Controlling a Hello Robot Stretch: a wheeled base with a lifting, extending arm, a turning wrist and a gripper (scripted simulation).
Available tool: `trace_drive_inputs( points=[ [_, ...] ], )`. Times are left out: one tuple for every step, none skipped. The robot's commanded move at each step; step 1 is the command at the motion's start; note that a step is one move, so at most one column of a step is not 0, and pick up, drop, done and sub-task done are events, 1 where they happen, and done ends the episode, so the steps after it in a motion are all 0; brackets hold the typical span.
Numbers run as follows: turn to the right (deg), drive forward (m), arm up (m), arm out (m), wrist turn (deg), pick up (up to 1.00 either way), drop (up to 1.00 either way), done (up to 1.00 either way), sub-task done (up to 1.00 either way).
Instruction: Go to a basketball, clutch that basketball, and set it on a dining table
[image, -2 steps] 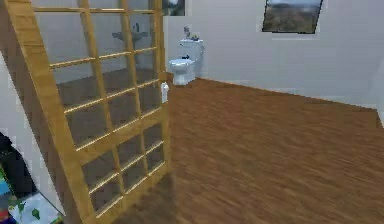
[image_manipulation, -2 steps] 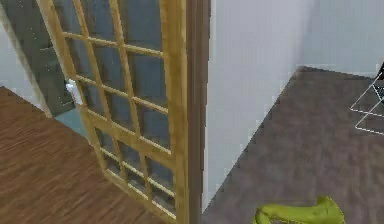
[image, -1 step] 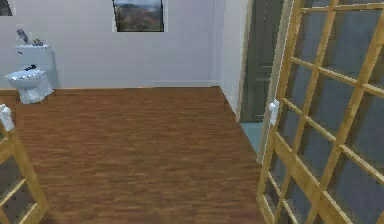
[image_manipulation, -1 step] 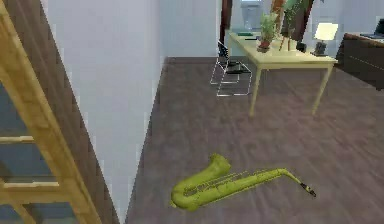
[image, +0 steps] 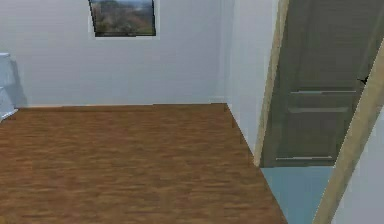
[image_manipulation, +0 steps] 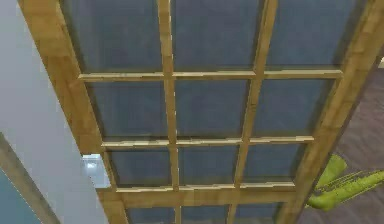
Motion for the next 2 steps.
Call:
trace_drive_inputs(
  points=[
    [33.0,0.0,0.0,0.0,0.0,0.0,0.0,0.0,0.0],
    [0.0,0.05,0.0,0.0,0.0,0.0,0.0,0.0,0.0]
  ],
)
